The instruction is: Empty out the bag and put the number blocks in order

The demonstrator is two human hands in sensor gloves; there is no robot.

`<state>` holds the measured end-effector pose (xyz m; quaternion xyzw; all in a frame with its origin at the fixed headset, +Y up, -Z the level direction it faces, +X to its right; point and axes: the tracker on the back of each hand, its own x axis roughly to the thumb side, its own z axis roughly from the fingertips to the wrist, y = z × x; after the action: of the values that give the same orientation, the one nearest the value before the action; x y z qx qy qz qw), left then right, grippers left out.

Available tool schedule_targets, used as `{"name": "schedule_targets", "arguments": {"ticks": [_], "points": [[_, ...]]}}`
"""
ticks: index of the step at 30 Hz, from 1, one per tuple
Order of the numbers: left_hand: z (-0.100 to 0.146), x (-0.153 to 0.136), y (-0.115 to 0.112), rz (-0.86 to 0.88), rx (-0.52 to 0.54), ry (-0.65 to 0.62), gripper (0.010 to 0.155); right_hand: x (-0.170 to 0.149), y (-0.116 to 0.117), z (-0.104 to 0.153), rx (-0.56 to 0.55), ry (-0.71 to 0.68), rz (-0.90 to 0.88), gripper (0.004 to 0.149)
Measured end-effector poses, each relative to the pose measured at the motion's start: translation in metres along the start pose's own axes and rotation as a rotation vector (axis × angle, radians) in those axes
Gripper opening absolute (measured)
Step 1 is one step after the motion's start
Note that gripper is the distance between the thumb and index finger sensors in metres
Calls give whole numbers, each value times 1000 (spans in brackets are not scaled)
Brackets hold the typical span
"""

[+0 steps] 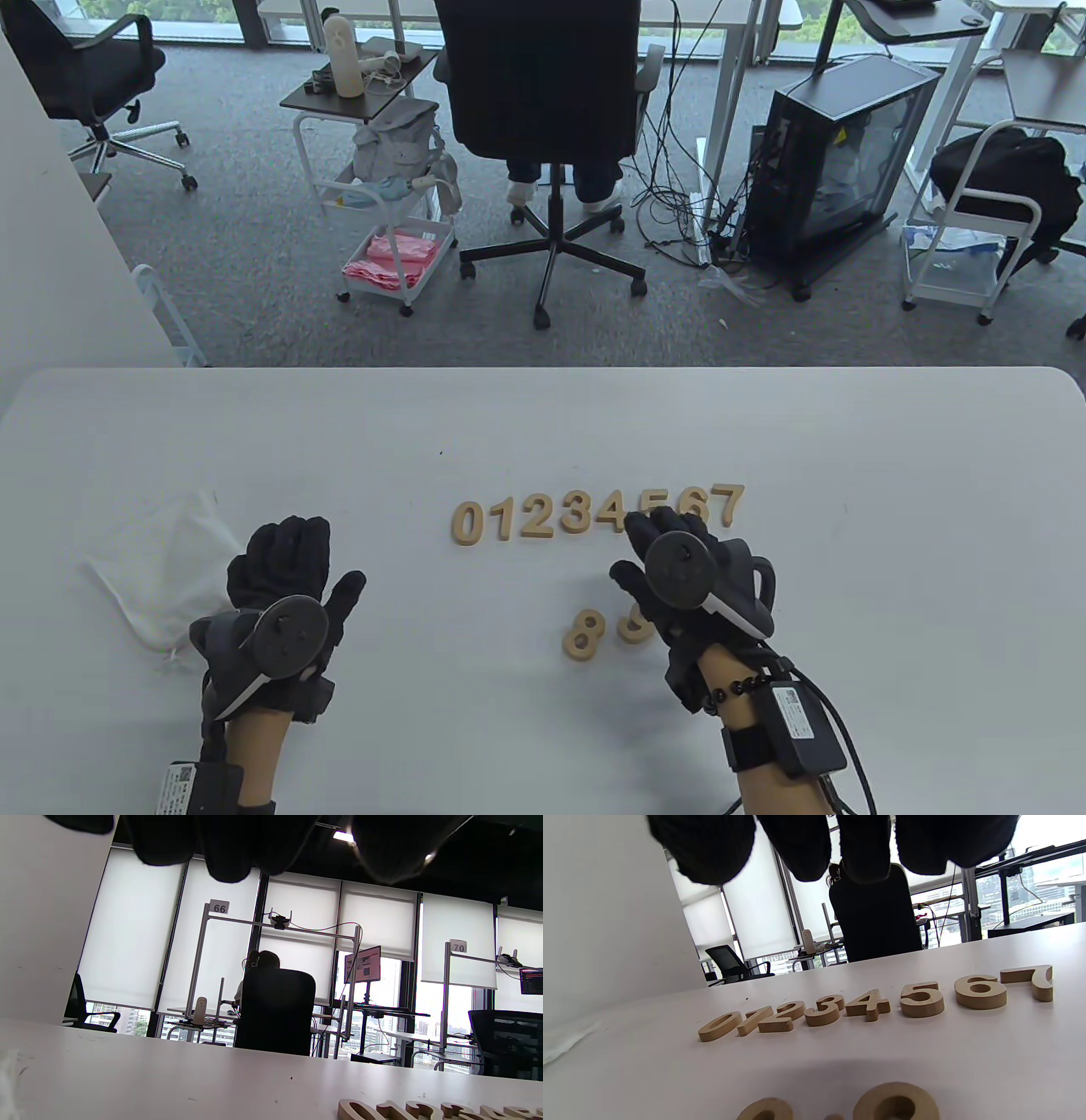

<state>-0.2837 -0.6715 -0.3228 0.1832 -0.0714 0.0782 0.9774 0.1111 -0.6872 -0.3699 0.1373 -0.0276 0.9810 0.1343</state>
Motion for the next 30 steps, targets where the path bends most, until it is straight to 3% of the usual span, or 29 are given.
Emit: {"name": "schedule_targets", "arguments": {"ticks": [6,18,30], "points": [[0,1,-1,-7,-5,-3,74,29,27,6,110,-88,83,73],[2,2,0,-18,0,9,74,49,91,9,322,-148,307,73],[1,0,1,-18,-3,16,74,58,107,4,314,-166,409,62]]}}
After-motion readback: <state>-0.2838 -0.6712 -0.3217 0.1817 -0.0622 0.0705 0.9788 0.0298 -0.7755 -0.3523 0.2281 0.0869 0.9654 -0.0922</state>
